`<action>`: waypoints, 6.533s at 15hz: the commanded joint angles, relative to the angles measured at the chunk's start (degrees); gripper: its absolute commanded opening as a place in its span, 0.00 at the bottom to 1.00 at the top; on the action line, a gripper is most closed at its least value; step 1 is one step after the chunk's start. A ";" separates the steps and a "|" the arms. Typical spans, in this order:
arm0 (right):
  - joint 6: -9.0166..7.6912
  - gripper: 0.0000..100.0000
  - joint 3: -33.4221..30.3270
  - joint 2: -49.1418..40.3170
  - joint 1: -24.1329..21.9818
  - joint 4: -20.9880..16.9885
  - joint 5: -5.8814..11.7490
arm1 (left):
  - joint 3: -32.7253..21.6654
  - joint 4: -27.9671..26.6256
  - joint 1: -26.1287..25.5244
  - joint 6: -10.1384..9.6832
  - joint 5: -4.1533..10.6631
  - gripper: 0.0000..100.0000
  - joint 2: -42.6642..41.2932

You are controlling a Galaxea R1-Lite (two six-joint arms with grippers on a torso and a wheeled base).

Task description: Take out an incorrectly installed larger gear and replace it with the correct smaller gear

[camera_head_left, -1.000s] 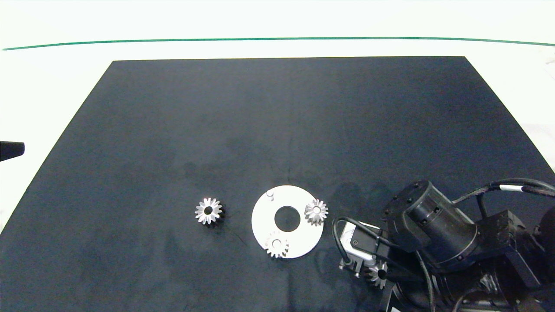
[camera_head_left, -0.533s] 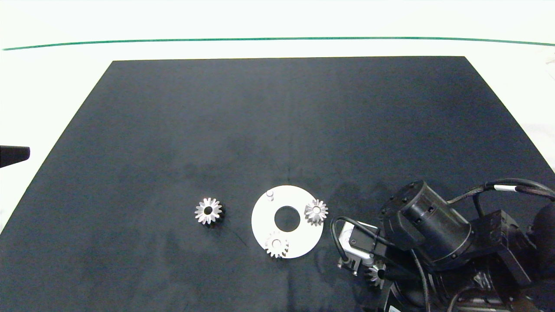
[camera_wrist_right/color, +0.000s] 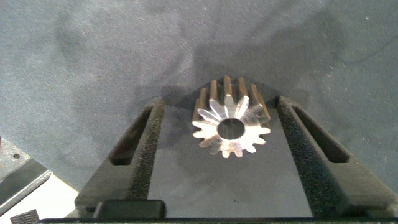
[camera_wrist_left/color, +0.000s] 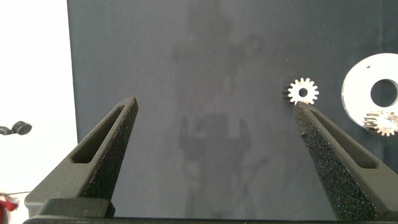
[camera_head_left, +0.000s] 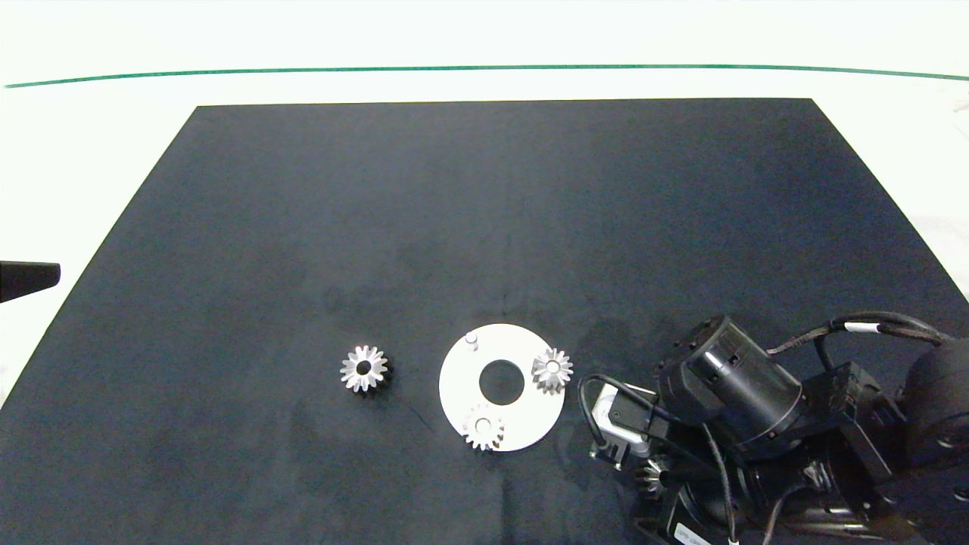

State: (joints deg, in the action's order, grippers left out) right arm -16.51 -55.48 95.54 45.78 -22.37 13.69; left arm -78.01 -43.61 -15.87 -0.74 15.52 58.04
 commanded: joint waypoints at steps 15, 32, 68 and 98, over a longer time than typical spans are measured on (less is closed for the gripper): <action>-0.28 0.38 0.28 -0.88 -0.42 -0.22 1.16 | 0.58 -0.25 -0.30 -0.05 0.13 1.00 0.23; 0.86 0.22 -16.94 -0.88 1.42 -1.89 2.57 | 1.02 -0.25 -0.83 0.22 0.13 1.00 0.23; 7.54 0.22 -59.11 20.21 7.66 -33.09 1.95 | 1.45 -0.16 -0.83 0.66 0.13 1.00 0.06; 10.27 0.22 -59.11 23.47 7.13 -21.75 2.31 | 1.45 -0.16 -0.91 0.66 0.13 1.00 -0.21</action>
State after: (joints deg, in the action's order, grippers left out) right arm -6.17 -114.60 119.13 52.92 -43.85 15.87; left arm -76.54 -43.50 -16.68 -0.07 15.54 57.88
